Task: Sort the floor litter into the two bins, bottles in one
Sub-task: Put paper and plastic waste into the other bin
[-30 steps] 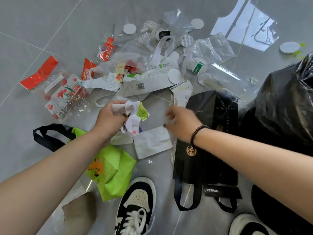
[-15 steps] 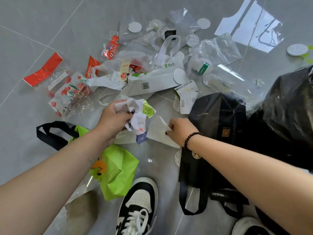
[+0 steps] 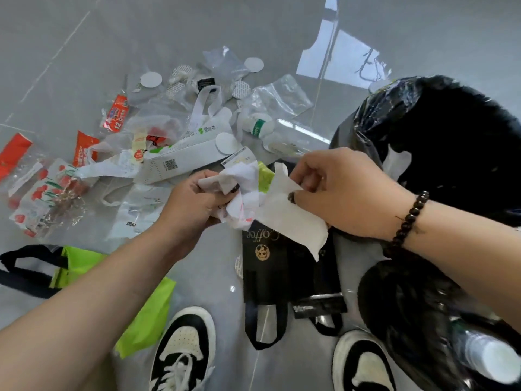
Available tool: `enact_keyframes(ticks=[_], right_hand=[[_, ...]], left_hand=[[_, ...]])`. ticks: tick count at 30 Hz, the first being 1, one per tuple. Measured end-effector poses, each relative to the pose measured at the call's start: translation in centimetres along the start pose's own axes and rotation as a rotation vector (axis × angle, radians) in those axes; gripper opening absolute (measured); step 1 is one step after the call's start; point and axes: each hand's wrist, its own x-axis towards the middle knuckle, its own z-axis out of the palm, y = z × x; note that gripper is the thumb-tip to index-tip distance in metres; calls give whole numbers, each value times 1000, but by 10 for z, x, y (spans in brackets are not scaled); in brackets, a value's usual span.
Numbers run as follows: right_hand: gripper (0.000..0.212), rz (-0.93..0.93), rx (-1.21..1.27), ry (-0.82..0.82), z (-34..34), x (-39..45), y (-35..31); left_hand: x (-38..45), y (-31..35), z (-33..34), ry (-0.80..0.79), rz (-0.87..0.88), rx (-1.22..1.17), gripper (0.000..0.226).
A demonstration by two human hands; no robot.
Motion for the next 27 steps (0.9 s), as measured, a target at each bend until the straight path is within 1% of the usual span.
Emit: enact_keyframes(ticks=[2, 4, 6, 7, 8, 10, 13, 14, 15, 16, 17, 18, 20, 21, 23, 24, 25, 27], right_hand=[[2, 39, 108, 40, -24, -25, 11], [5, 94, 304, 67, -47, -53, 27], [7, 147, 493, 140, -62, -77, 45], [7, 179, 551, 205, -69, -89, 54], [6, 217, 592, 279, -76, -101, 65], [6, 275, 616, 380, -87, -119, 83], [8, 312, 492, 454, -97, -137, 109], [9, 324, 435, 478, -100, -139, 116], [12, 335, 375, 497, -101, -140, 122], [18, 343, 323, 520, -102, -141, 128], [20, 354, 283, 540, -103, -140, 131], [17, 358, 251, 559, -103, -138, 134], [8, 359, 162, 563, -103, -133, 139], [8, 365, 99, 542, -104, -130, 139], [10, 373, -35, 513, -109, -124, 138], [10, 365, -90, 518, -114, -120, 136], [9, 354, -131, 536, -119, -115, 135], [6, 319, -176, 576, -126, -98, 135]], left_hand=[[-5, 15, 18, 10, -5, -113, 13], [-11, 37, 43, 24, 2, -179, 13], [-18, 62, 69, -28, 51, -204, 15], [-21, 73, 85, -77, 89, -210, 15], [-24, 84, 104, -127, 134, -187, 14], [-28, 98, 138, -177, 280, -41, 9], [-24, 102, 186, -257, 480, 190, 7], [-19, 98, 200, -272, 541, 322, 5], [-12, 93, 211, -265, 600, 488, 8], [-5, 88, 222, -244, 631, 642, 15], [2, 84, 230, -221, 620, 747, 21], [7, 81, 238, -221, 581, 810, 28], [13, 76, 251, -248, 482, 894, 43], [13, 74, 255, -266, 469, 932, 52], [8, 76, 259, -283, 542, 995, 68], [4, 79, 257, -273, 600, 1002, 69], [0, 81, 253, -268, 649, 983, 66], [-6, 84, 240, -252, 693, 867, 48]])
